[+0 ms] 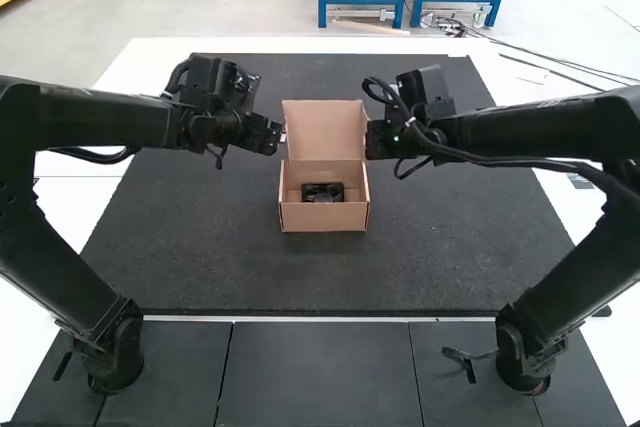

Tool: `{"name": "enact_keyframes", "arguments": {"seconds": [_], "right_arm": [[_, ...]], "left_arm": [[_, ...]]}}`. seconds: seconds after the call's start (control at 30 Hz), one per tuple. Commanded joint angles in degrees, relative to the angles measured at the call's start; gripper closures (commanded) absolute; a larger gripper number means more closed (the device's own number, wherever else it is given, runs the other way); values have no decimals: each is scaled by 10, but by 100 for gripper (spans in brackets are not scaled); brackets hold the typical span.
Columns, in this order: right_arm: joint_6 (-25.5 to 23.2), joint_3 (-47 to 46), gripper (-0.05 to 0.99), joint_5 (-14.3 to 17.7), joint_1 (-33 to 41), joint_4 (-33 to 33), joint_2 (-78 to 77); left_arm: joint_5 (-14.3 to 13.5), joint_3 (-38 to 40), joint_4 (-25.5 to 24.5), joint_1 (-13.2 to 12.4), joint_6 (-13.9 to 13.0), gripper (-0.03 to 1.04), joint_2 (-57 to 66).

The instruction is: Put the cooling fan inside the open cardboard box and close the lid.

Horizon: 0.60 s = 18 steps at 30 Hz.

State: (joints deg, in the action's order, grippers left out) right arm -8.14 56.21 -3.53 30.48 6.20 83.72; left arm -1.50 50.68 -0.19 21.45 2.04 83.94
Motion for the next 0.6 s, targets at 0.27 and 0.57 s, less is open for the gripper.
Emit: {"name": "enact_keyframes", "arguments": {"seconds": [0.27, 0.57], "right_arm": [[-16, -30, 95, -10, 25, 23, -31], [-30, -42, 95, -25, 28, 28, -44]], "left_arm": [[4, -1, 1, 18, 16, 4, -22], [4, -5, -15, 18, 20, 4, -42]]}}
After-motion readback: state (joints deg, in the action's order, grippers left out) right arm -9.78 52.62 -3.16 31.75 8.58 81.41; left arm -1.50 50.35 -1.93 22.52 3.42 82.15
